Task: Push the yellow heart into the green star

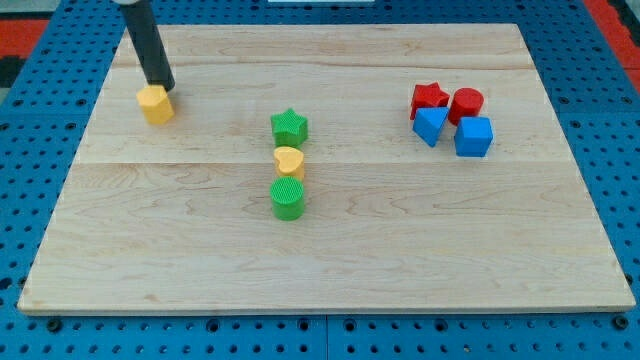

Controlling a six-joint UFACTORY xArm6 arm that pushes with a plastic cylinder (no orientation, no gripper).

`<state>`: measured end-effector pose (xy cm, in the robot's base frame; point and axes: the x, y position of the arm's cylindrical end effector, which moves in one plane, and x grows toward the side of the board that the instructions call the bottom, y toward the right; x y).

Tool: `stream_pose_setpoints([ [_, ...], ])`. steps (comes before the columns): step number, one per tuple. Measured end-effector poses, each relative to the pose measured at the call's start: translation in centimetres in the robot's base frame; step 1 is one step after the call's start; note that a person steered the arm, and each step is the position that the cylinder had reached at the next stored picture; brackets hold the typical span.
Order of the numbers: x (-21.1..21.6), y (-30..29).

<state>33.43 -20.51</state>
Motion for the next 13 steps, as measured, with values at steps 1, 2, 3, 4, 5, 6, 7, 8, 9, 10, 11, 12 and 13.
stream_pose_setpoints([
  [1,0.2,2.5],
  [2,0.2,12.7],
  [3,1.7,20.9],
  [4,7.2,20.0],
  [5,7.4,13.1],
  [6,4.5,14.8],
  [7,3.0,14.1],
  [8,3.8,6.4],
  [9,3.8,3.9],
  [10,4.1,12.7],
  [11,7.0,22.4],
  [12,14.2,23.4],
  [13,13.1,15.7],
])
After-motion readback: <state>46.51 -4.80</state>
